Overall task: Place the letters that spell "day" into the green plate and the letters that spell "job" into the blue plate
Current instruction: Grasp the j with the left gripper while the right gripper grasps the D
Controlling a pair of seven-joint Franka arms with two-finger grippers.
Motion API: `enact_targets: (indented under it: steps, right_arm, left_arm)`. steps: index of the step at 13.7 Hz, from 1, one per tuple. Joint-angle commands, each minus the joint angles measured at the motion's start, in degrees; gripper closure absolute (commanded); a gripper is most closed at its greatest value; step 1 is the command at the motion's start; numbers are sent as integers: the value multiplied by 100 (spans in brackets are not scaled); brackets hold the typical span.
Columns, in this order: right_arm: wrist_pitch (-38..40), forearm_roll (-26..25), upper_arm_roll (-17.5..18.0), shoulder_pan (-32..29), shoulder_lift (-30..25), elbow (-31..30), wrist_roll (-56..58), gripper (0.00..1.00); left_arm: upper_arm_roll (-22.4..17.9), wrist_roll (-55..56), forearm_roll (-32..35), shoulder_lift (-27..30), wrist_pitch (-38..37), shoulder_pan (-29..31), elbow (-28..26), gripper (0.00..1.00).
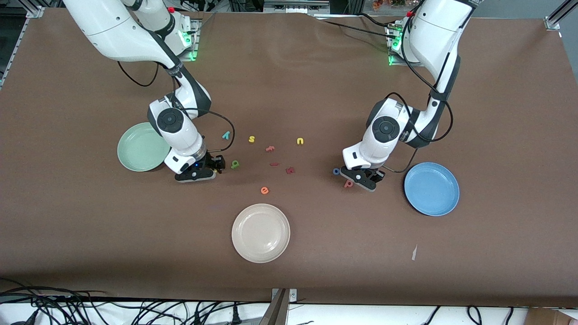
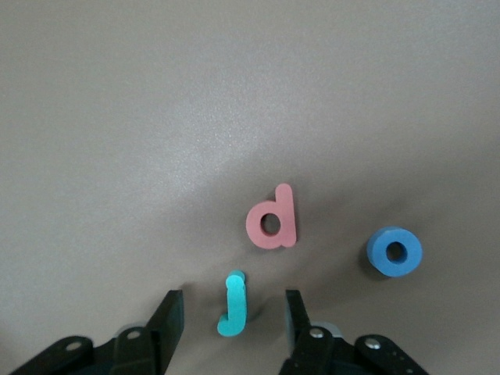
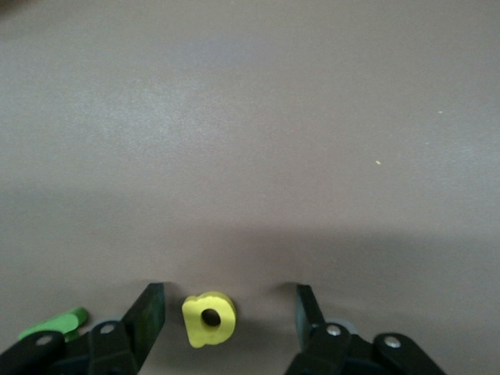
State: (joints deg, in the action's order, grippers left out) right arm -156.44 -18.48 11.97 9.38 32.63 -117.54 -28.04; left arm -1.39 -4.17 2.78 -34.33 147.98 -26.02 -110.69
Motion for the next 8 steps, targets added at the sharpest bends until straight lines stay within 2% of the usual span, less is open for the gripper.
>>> enact_targets:
  steps: [1, 3, 6, 7, 8]
  right_arm:
    - [43, -103, -19, 46, 68, 65, 27, 31]
    - [43, -103, -19, 37, 77, 73, 27, 47]
    - [43, -103, -19, 37, 68, 82, 27, 77]
    - [43, -94, -19, 46, 77, 82, 27, 81]
    - [43, -94, -19, 37, 77, 91, 27, 85]
  left_arm:
    - [-72, -57, 179, -109, 20, -43, 144, 47]
    - [-72, -57, 179, -109, 20, -43, 144, 54]
    - [-72, -57, 188, -109, 20, -43, 144, 76]
    - [-72, -57, 188, -109, 20, -43, 144, 88]
    - [-72, -57, 188, -109, 20, -43, 144, 95]
